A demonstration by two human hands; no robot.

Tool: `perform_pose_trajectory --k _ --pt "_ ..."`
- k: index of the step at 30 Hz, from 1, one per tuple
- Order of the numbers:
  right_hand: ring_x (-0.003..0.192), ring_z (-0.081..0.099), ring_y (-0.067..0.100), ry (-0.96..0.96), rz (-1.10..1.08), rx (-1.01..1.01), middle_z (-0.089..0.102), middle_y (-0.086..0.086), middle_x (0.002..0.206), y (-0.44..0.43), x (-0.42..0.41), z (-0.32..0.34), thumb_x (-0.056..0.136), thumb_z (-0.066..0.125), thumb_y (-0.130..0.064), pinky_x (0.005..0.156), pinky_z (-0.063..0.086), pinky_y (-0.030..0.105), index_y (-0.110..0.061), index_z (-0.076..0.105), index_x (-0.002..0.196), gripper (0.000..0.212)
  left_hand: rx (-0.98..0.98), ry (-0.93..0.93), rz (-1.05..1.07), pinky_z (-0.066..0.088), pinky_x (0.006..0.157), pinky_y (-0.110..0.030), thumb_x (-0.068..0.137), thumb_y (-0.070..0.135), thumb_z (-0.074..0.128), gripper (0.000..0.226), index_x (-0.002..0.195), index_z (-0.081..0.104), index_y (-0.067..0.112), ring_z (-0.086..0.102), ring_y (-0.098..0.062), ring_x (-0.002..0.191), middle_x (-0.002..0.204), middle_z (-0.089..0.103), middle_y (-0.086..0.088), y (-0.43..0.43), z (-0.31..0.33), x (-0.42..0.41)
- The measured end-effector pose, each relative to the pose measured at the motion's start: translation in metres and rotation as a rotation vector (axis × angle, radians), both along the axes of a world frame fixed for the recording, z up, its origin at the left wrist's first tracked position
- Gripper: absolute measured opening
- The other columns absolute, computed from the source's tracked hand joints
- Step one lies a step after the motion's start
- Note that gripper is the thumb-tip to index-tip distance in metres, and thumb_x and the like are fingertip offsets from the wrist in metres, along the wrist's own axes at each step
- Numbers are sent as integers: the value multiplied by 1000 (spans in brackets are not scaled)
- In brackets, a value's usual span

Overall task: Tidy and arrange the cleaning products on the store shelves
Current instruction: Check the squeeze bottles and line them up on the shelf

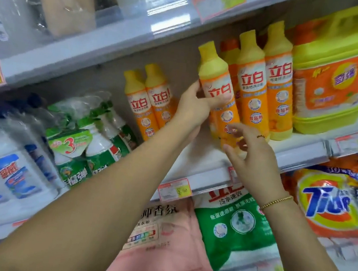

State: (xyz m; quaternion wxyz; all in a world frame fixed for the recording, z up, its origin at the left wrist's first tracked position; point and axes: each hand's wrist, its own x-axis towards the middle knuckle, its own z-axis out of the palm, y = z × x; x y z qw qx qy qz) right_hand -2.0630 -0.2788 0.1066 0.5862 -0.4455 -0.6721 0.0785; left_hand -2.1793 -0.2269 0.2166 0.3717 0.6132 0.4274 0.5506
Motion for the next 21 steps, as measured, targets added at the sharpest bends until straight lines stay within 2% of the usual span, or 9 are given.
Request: perform_pose_trajectory --k 2,5,7,9,11,14,18,19,21 --pt "92 54 24 -80 -78 -15 59 8 109 8 -4 -7 86 66 -21 71 39 29 -18 58 122 37 -28 3 -14 56 87 -44 77 5 76 50 123 57 5 68 -25 100 112 68 -10 6 2 3" --pt "80 56 33 -236 -216 60 63 10 87 14 -23 -14 84 61 -30 66 42 34 -13 68 93 20 -39 87 -20 56 87 -44 79 13 77 45 119 59 10 69 -23 98 113 69 -9 15 2 5" --pt "70 56 29 -302 -272 92 60 4 70 16 -39 -21 83 52 -39 64 39 34 -17 67 73 29 -13 128 -6 56 87 -45 78 17 79 44 117 61 10 69 -24 97 113 70 -10 18 1 9" --pt "66 55 25 -321 -284 95 56 0 62 16 -53 -26 85 46 -42 66 31 34 -20 63 63 36 11 125 17 57 85 -43 78 16 78 45 118 60 8 69 -25 97 113 70 -11 17 0 11" --pt "66 53 24 -316 -293 91 55 -2 62 17 -60 -31 88 44 -42 67 26 34 -20 61 62 38 10 113 7 57 85 -42 78 16 78 46 119 58 9 69 -25 97 114 69 -11 17 -2 11" --pt "68 52 22 -295 -298 111 56 -3 64 17 -62 -34 90 44 -42 68 26 34 -20 63 64 38 -6 121 -40 58 84 -41 80 18 77 45 119 56 13 69 -23 97 115 69 -9 17 -5 9" --pt "69 52 22 -287 -301 136 57 -3 65 17 -63 -34 90 44 -41 69 26 34 -20 64 67 37 -20 217 -41 55 82 -30 83 25 75 36 114 59 16 66 -18 102 117 68 -5 8 0 0" --pt "69 52 22 -288 -297 138 57 -3 66 17 -63 -34 90 44 -41 69 26 34 -20 64 68 37 16 248 9 53 83 -26 83 27 74 41 118 59 14 64 -16 105 118 66 -3 7 1 -8" --pt "69 52 22 -295 -287 130 57 -3 66 17 -62 -34 91 42 -42 69 26 35 -20 64 69 38 186 291 265 48 93 -30 82 33 74 54 127 56 10 58 -17 113 124 62 -5 8 1 -30"
